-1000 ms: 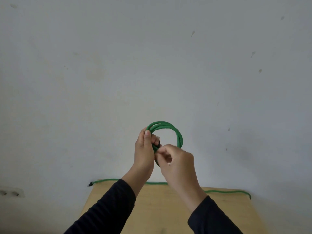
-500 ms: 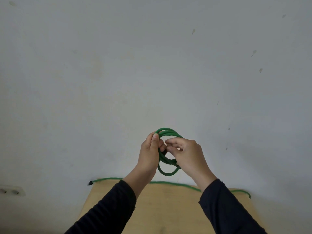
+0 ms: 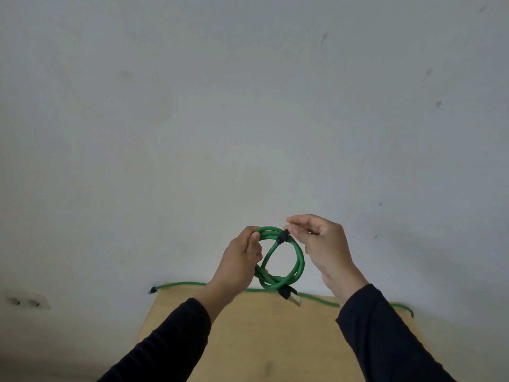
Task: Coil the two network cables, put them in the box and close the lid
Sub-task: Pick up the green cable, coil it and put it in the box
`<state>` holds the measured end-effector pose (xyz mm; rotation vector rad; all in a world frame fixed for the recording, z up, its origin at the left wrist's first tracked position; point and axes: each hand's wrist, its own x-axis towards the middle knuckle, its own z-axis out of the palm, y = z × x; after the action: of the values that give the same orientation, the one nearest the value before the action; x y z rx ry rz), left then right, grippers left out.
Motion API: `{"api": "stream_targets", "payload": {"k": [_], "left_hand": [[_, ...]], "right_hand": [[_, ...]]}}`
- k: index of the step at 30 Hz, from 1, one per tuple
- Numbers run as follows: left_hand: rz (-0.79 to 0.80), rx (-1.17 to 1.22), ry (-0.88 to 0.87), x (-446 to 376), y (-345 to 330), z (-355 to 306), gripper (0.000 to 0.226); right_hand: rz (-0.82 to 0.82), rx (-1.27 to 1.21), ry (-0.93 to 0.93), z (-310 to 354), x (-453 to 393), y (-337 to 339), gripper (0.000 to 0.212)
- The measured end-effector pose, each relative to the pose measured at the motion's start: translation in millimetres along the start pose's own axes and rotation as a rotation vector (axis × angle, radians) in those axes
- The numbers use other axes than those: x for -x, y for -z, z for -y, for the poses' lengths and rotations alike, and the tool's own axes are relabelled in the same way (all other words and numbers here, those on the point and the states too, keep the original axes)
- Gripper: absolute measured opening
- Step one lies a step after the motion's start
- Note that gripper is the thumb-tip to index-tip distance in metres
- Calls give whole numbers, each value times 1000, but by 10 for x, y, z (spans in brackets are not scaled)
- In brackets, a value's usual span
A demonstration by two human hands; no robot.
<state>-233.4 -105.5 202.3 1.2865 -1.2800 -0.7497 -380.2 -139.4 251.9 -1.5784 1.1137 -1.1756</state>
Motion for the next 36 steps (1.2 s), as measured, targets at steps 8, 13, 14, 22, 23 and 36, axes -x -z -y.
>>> {"api": "stream_targets", "payload": {"k": [8,13,14,22,23,36], "left_hand": [[-201,26,135,33,-132,206,31],[-196,1,205,108,-125,349,28],[-205,9,205,144,-131,376,25],[-134,-39,198,571,-317,758,17],[-107,-45,204,669,-351,831,18],[-1,-240,519,1909,-738,1550,30]], "right_hand": [[9,59,49,-434,265,-372,34],[-83,42,9,-521,325,-505,31],[-99,49,-2,-542,338,-511,29],[-249,46,-185,-1030,755,-405,21],[-262,77,-197,-1122,849,-374,21],[-87,378,-291,-2022,2033,-11,24]]}}
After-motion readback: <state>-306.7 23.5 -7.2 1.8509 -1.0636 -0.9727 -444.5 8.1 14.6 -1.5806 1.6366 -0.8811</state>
